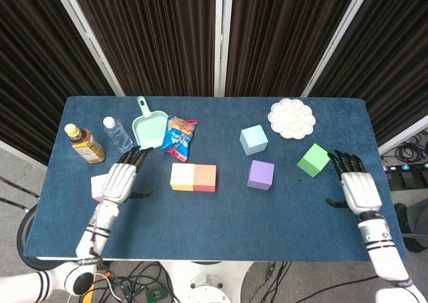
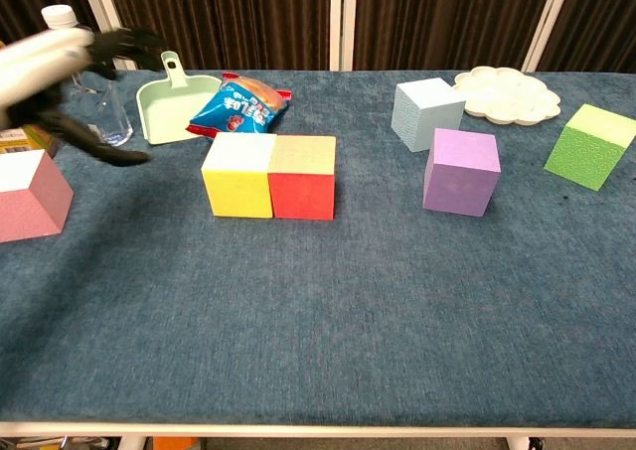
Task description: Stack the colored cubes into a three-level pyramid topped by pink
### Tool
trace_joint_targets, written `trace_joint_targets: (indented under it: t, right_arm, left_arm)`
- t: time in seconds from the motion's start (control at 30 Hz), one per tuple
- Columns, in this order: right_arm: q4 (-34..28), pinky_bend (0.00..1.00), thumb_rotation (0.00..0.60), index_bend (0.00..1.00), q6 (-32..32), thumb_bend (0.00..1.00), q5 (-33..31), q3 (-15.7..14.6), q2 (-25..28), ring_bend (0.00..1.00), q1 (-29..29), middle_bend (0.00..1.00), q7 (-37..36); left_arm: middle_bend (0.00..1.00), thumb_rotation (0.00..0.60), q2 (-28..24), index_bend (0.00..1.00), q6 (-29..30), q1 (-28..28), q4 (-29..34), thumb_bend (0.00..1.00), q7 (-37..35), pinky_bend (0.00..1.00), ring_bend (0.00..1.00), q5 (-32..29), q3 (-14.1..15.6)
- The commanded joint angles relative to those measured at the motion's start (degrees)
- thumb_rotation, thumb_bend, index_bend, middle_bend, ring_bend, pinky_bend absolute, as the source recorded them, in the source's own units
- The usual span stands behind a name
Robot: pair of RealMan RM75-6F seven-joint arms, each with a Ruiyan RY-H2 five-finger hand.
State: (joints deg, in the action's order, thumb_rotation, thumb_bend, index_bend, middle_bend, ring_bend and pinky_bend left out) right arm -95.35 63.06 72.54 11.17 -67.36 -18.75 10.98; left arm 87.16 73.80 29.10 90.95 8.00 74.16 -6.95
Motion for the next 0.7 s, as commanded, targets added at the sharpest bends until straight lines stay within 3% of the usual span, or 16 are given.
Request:
trace_joint_targets:
  t: [0.03,0.27,0.7]
  right_arm:
    - [0.8,0.00,0.600,0.00,-7.4,0.01,-4.6,2.6,-2.7,0.00,-6.6,0.04,0.0]
    - [2.4,0.00,0.600,0.00,-9.7,0.01,-8.1,2.9,-8.2,0.00,-11.3,0.07,2.8]
    - [5.7,0.00,0.600,0.00,-7.6,0.01,-12.7,2.3,-16.5,0.00,-14.8,0.17,6.7]
  left_arm:
    - [0.13,0.600,-5.1,0.09,3.7,-3.9,1.9,0.11,-2.6,0.15,0.04,3.9,3.3]
    - [0.13,0.600,-8.8,0.09,11.1,-10.6,2.0,0.11,-5.7,0.14,0.03,6.3,5.6]
    - [0.13,0.600,-10.5,0.09,12.2,-15.5,-3.9,0.11,-14.7,0.14,0.03,6.2,5.5]
